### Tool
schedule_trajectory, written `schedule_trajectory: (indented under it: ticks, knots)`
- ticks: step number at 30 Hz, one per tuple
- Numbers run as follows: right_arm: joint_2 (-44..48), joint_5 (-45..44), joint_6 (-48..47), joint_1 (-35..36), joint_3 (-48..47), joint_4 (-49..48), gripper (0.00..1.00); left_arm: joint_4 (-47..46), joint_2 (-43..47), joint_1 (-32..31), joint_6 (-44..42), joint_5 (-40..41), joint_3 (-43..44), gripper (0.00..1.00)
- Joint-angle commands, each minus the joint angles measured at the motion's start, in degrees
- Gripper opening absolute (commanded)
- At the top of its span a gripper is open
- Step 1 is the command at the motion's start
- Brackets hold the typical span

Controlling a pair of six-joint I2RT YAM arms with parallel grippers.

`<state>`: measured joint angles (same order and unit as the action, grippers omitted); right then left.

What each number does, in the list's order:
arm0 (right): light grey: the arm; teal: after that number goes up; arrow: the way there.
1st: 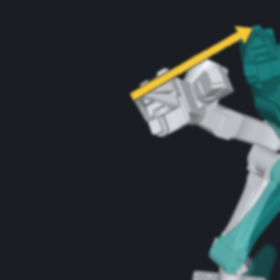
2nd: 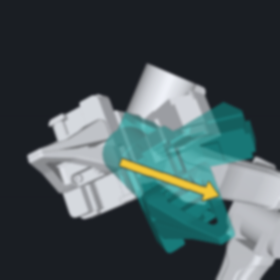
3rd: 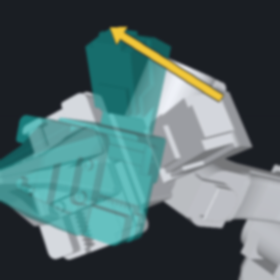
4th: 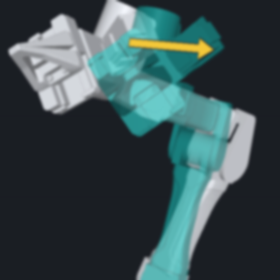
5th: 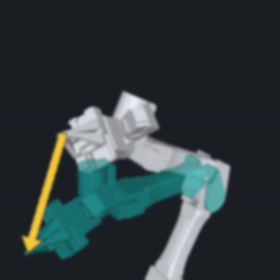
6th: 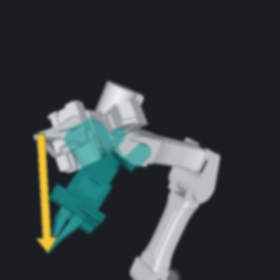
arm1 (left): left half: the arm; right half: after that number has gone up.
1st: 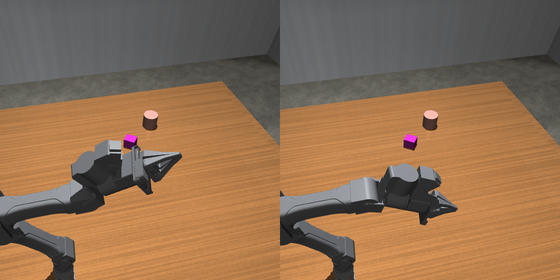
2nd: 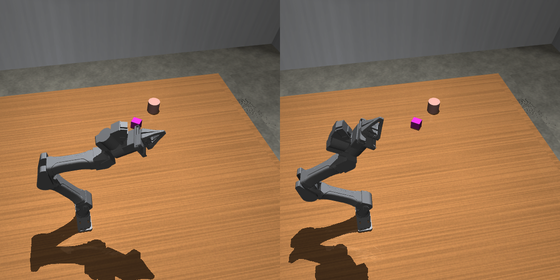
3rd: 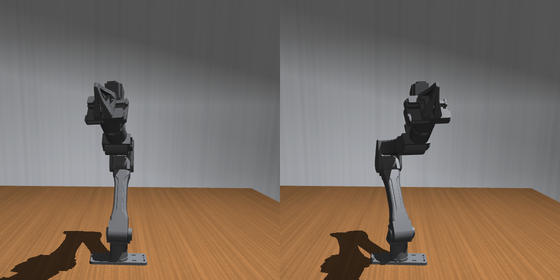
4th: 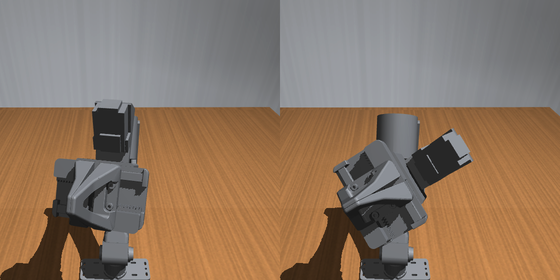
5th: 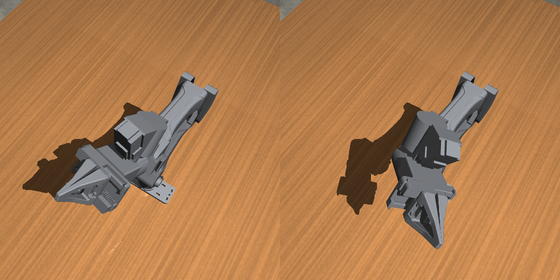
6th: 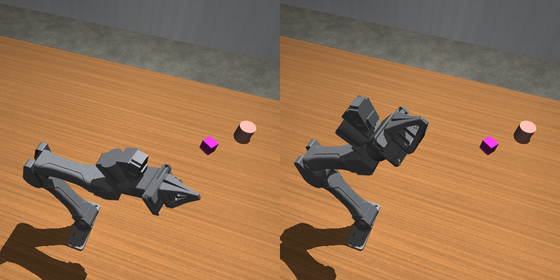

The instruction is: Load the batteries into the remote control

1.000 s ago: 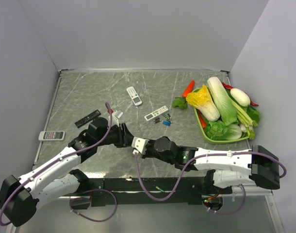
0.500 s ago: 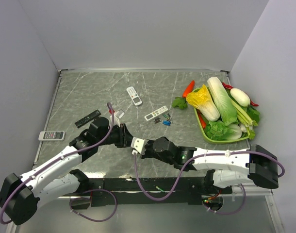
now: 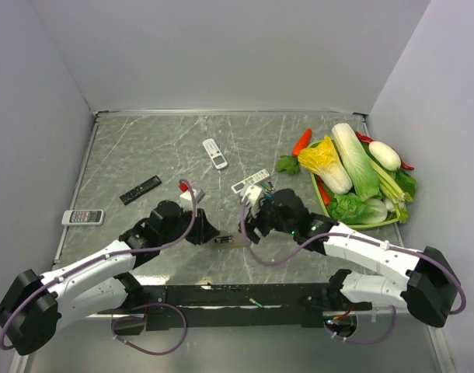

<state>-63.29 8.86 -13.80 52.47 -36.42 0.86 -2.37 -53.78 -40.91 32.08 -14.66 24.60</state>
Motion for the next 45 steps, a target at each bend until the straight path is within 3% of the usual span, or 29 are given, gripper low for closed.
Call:
schedule_trajectory:
  ticks: [1, 13, 26, 45]
  knots:
    - [2.0, 14.2, 12.5, -9.2, -1.5, 1.9, 0.81, -9.0, 0.3, -5.6, -9.0, 7.3, -2.9, 0.01]
    - [-8.8, 30.7, 26.4, -22.6, -1.5, -2.2, 0.82, -15.9, 0.6, -8.3, -19.4, 6.9, -7.4, 0.01]
    - [-14.7, 34.1, 27.2, -22.9, -1.2, -5.1, 0.82, -17.2, -6.3, -9.7, -24.9, -0.5, -5.3, 0.01]
    - [-15.6, 35.0, 25.0, -22.9, -1.4, -5.2, 0.82, -20.3, -6.6, -10.2, -25.0, 4.9, -6.4, 0.01]
